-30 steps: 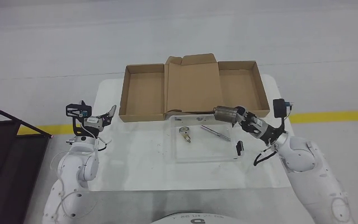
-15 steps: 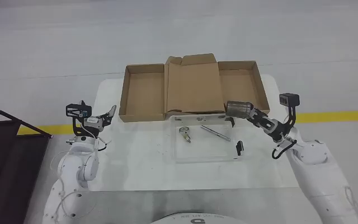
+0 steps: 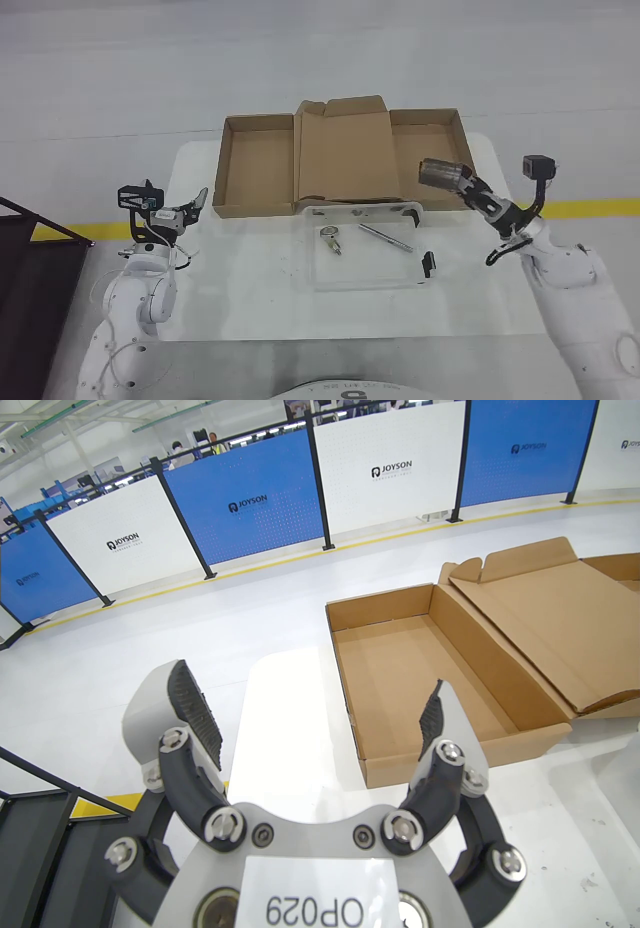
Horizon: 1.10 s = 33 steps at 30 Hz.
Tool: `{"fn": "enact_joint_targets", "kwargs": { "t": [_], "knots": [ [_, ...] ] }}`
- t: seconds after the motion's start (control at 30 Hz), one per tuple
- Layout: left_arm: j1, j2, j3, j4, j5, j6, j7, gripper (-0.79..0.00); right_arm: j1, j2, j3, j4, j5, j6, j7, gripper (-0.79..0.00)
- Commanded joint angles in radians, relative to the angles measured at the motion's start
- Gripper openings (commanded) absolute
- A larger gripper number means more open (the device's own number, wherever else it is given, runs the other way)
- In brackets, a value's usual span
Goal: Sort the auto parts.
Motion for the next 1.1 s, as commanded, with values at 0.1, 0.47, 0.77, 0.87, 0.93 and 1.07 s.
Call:
{"fn": "enact_joint_targets", "kwargs": {
  "t": [0.1, 0.47, 0.77, 0.87, 0.93, 1.07],
  "knots": [
    [0.000, 0.000, 0.000, 0.000, 0.000, 0.000, 0.000, 0.000, 0.047, -0.017, -0.057, 0.013, -0.358, 0.240, -0.229, -0.785],
    [0.000, 0.000, 0.000, 0.000, 0.000, 0.000, 0.000, 0.000, 0.264, -0.047, -0.242, 0.158, -0.758, 0.668, -0.199, -0.785],
    [0.000, 0.000, 0.000, 0.000, 0.000, 0.000, 0.000, 0.000, 0.354, -0.067, -0.337, 0.242, -0.850, 0.753, -0.078, -0.785],
    [0.000, 0.000, 0.000, 0.000, 0.000, 0.000, 0.000, 0.000, 0.360, -0.070, -0.340, 0.247, -0.857, 0.757, -0.076, -0.785],
    [0.000, 0.000, 0.000, 0.000, 0.000, 0.000, 0.000, 0.000, 0.361, -0.072, -0.340, 0.249, -0.860, 0.763, -0.073, -0.785],
    [0.000, 0.000, 0.000, 0.000, 0.000, 0.000, 0.000, 0.000, 0.366, -0.075, -0.344, 0.262, -0.880, 0.789, -0.060, -0.785]
  ]
}}
